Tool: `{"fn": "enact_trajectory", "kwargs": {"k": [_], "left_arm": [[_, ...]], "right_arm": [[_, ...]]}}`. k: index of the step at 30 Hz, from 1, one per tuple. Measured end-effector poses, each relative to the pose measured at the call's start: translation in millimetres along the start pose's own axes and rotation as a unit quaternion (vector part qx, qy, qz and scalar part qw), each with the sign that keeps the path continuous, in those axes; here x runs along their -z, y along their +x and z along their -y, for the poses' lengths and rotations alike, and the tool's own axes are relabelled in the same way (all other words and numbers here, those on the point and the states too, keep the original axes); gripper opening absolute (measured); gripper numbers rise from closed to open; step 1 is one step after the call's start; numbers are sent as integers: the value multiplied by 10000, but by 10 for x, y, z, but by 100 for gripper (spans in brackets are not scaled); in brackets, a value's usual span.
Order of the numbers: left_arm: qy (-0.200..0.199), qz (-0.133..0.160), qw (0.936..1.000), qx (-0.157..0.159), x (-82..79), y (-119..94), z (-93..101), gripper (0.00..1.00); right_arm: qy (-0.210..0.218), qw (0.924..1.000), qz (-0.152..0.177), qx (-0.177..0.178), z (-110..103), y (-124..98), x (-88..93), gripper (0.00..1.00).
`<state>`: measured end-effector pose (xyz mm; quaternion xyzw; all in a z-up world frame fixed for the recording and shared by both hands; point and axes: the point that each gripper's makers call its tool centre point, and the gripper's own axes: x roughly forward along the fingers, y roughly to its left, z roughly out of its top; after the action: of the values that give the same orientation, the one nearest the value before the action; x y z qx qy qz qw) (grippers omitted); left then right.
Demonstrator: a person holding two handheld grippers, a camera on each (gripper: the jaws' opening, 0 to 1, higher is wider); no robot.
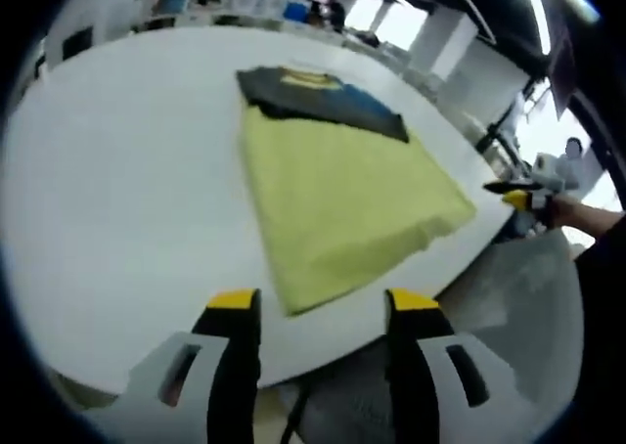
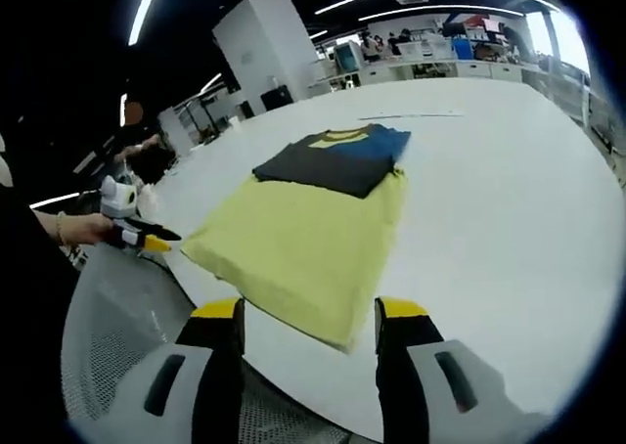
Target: Fold the garment on the visible template until the final outline fits inside the template.
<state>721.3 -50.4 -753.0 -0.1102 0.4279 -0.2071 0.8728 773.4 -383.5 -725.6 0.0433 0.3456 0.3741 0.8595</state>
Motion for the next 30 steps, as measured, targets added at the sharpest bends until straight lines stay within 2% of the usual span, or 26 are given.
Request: {"fn": "enact_trajectory", "kwargs": {"k": [3, 11, 19, 22, 26, 30], "left_arm": [[-144, 67, 9999, 15, -13, 21, -9, 38], [-181, 29, 9998, 40, 5, 64, -20, 32], [-250, 3, 9996, 125, 6, 96, -36, 28], [-265, 1, 9996, 127, 5, 98, -42, 26], [-222, -34, 9997, 129, 11, 101, -51, 25], [-204, -66, 9997, 107, 15, 104, -59, 22]], "right_arm": [[49, 10000, -64, 4, 36, 47, 55, 48], [337, 9990, -265, 142, 167, 170, 274, 40], [414, 9984, -377, 111, 188, 212, 360, 33], [377, 9984, -393, 117, 185, 214, 355, 30], [112, 9982, -575, 157, 195, 223, 392, 25], [99, 9981, -580, 207, 206, 242, 395, 21]]}}
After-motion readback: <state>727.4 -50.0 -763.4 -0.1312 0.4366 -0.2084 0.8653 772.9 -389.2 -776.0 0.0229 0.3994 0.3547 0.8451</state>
